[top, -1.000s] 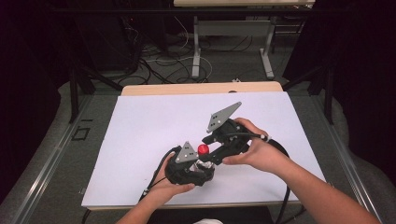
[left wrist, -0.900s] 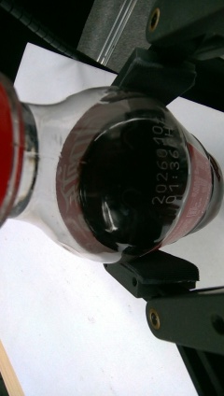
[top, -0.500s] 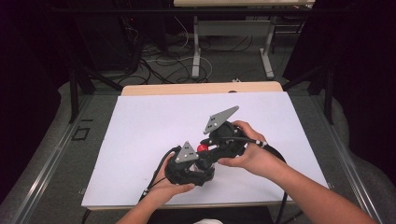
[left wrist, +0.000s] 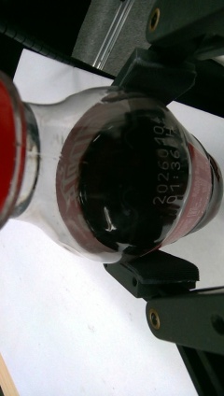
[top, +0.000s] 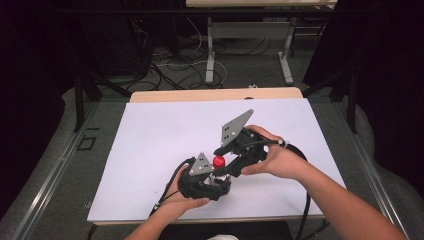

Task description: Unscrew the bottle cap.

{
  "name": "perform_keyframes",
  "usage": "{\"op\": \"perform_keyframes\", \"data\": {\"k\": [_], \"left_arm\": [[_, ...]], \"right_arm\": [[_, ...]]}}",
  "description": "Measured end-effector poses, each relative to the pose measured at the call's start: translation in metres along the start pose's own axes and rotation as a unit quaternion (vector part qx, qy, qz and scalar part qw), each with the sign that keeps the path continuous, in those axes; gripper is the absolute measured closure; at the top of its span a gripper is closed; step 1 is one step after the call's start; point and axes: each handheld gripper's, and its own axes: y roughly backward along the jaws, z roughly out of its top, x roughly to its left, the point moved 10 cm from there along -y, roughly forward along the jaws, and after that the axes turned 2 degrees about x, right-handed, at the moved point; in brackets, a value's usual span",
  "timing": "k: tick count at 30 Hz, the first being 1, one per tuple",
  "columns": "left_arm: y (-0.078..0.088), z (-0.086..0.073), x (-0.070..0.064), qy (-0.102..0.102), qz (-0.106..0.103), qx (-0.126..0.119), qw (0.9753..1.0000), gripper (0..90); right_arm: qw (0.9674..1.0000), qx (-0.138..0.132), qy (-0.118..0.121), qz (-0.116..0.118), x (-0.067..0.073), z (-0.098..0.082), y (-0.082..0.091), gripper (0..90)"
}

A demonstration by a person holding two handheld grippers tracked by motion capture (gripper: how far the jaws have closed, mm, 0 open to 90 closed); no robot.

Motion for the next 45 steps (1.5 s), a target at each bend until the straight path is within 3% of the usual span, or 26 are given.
{"op": "perform_keyframes", "data": {"k": [1, 3, 4, 7, 10, 11, 14, 18, 19, 20, 21, 23, 26, 28, 29, 30, 32, 33, 34, 35, 37, 39, 42, 44, 45], "left_arm": [[-0.0004, 0.0012, -0.0004, 0.010, -0.001, -0.007, 0.9999, 29.8], [0.0020, -0.0004, 0.0018, 0.005, 0.000, 0.004, 1.0000, 29.8], [0.0015, 0.0004, 0.0017, 0.012, 0.001, 0.000, 0.9999, 29.8], [0.0007, 0.0016, 0.0031, 0.016, 0.010, -0.008, 0.9998, 29.8], [0.0017, 0.0009, 0.0014, 0.015, 0.004, -0.001, 0.9999, 29.8], [0.0017, 0.0009, 0.0014, 0.015, 0.006, -0.001, 0.9999, 29.8], [0.0008, 0.0017, 0.0018, 0.016, 0.011, -0.007, 0.9998, 29.8], [0.0013, 0.0017, 0.0022, 0.011, 0.011, -0.007, 0.9999, 29.8], [0.0011, 0.0016, 0.0023, 0.010, 0.012, -0.006, 0.9999, 29.8], [0.0008, 0.0014, 0.0015, 0.012, 0.009, -0.006, 0.9999, 29.8], [0.0006, 0.0012, 0.0020, 0.008, 0.010, -0.005, 0.9999, 29.8], [0.0001, 0.0006, 0.0007, 0.007, 0.006, -0.004, 1.0000, 29.8], [0.0010, -0.0001, -0.0016, 0.000, 0.000, 0.000, 1.0000, 29.8], [-0.0002, 0.0006, -0.0037, -0.005, 0.000, -0.004, 1.0000, 29.8], [-0.0005, 0.0005, -0.0046, -0.006, -0.003, -0.004, 1.0000, 29.8], [-0.0008, 0.0004, -0.0040, -0.006, -0.003, -0.004, 1.0000, 29.7], [-0.0005, -0.0006, -0.0058, -0.003, -0.011, 0.002, 0.9999, 29.8], [-0.0007, -0.0004, -0.0047, -0.004, -0.008, 0.001, 1.0000, 29.7], [-0.0014, 0.0004, -0.0048, 0.002, -0.008, -0.004, 1.0000, 29.8], [-0.0014, 0.0006, -0.0043, 0.004, -0.006, -0.005, 1.0000, 29.8], [-0.0009, 0.0007, -0.0019, 0.004, 0.000, -0.003, 1.0000, 29.8], [0.0009, -0.0003, -0.0003, 0.005, -0.001, 0.004, 1.0000, 29.8], [0.0015, 0.0001, 0.0022, 0.010, 0.005, 0.001, 0.9999, 29.8], [0.0019, 0.0000, 0.0023, 0.012, 0.005, 0.002, 0.9999, 29.8], [0.0013, 0.0005, 0.0030, 0.013, 0.009, -0.002, 0.9999, 29.8]], "right_arm": [[0.9998, -0.003, -0.013, -0.014, 0.0005, 0.0008, 0.0000, 40.2], [0.9979, -0.002, -0.040, -0.051, -0.0006, 0.0007, 0.0013, 39.5], [0.9966, -0.003, -0.054, -0.062, -0.0006, 0.0009, 0.0022, 39.5], [0.9884, -0.007, -0.101, -0.114, -0.0038, 0.0007, 0.0061, 41.5], [0.9832, -0.019, -0.134, -0.123, -0.0034, 0.0017, 0.0063, 45.9], [0.9826, -0.017, -0.147, -0.113, -0.0011, 0.0014, 0.0052, 47.1], [0.9808, -0.012, -0.158, -0.114, -0.0007, -0.0002, 0.0020, 50.1], [0.9807, -0.009, -0.157, -0.117, -0.0043, -0.0012, 0.0007, 54.8], [0.9825, -0.009, -0.153, -0.105, -0.0039, -0.0011, 0.0007, 58.4], [0.9852, -0.001, -0.147, -0.088, -0.0017, -0.0017, 0.0012, 60.4], [0.9873, -0.003, -0.134, -0.086, -0.0025, -0.0010, 0.0004, 60.5], [0.9943, 0.004, -0.089, -0.058, -0.0028, -0.0010, 0.0000, 60.7], [0.9997, 0.014, -0.014, -0.017, -0.0048, -0.0014, 0.0015, 60.7], [0.9989, 0.016, 0.044, 0.008, -0.0036, -0.0016, 0.0025, 60.5], [0.9978, 0.020, 0.060, 0.019, -0.0018, -0.0026, 0.0033, 60.3], [0.9958, 0.019, 0.087, 0.019, -0.0034, -0.0025, 0.0037, 60.0], [0.9936, 0.021, 0.109, 0.021, -0.0039, -0.0037, 0.0045, 59.7], [0.9941, 0.021, 0.105, 0.020, -0.0037, -0.0042, 0.0044, 57.5], [0.9954, 0.021, 0.093, 0.009, -0.0042, -0.0044, 0.0043, 49.2], [0.9977, 0.018, 0.066, -0.001, -0.0044, -0.0043, 0.0037, 42.1], [0.9995, 0.004, 0.026, -0.017, -0.0050, -0.0020, 0.0030, 40.7], [0.9994, -0.002, -0.016, -0.030, -0.0038, -0.0015, 0.0039, 40.6], [0.9940, -0.021, -0.086, -0.064, -0.0051, 0.0013, 0.0068, 43.3], [0.9874, -0.025, -0.132, -0.084, -0.0057, 0.0012, 0.0094, 45.6], [0.9861, -0.027, -0.140, -0.086, -0.0048, 0.0013, 0.0095, 47.6]]}}
